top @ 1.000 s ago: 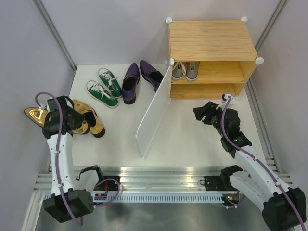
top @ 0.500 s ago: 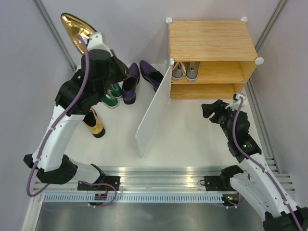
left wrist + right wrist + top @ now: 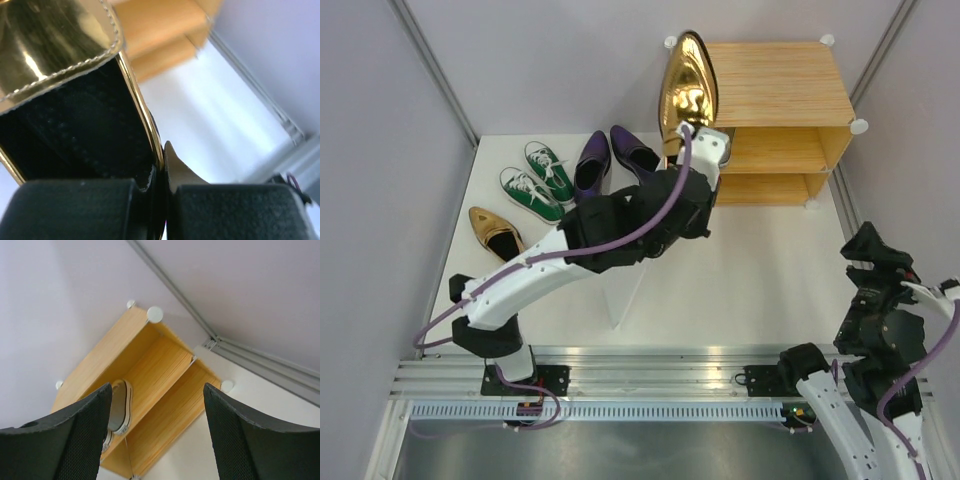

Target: Place and organize the shoes in the shoe cabinet

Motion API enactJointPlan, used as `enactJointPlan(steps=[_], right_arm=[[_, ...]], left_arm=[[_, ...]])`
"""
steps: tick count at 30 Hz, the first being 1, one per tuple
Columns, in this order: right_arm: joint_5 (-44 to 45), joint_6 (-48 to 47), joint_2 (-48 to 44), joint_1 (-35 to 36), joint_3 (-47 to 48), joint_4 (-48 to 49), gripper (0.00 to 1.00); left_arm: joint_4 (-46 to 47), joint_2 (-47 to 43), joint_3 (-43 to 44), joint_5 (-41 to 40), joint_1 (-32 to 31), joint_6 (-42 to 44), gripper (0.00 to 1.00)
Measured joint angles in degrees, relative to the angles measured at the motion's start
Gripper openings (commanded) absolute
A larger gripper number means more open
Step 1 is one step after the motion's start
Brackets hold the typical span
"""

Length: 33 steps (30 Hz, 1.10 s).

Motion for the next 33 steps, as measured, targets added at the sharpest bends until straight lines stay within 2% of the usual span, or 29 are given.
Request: enactJointPlan(steps=[4, 9, 18, 25, 28, 29, 33], right_arm=[[5.4, -1.53, -3.19, -0.02, 0.85, -0.9, 0.77], [7.23, -3.32, -3.08, 0.0, 1.14, -1.92, 0.78], [5.6, -3.5, -1.77, 0.0, -1.38, -2.58, 0.78], [1.7, -2.62, 1.55, 0.0, -4.31, -3.48, 0.78], [0.02, -1.97, 2.67, 0.0, -5.42, -3.67, 0.78], [-0.63, -1.66, 3.04, 0.0, -5.7, -3.69, 0.78], [-2.73, -0.74, 4.24, 0.0, -6.6, -3.85, 0.78]], left_arm=[[-0.04, 2.99, -6.25, 9.81, -0.55, -3.56, 0.02], [0.46, 11.69, -11.28, 18.1, -1.14, -6.84, 0.02], [1.25, 23.37, -18.51, 27.76, -0.26, -14.03, 0.02], [6.25, 25.29, -22.45, 33.24, 4.76, -19.39, 0.02], [9.57, 25.35, -24.81, 36.13, 8.24, -22.12, 0.13], [10.36, 25.49, -25.24, 36.87, 9.4, -22.97, 0.26], [13.7, 26.05, -25.14, 37.53, 12.24, -24.46, 0.4]])
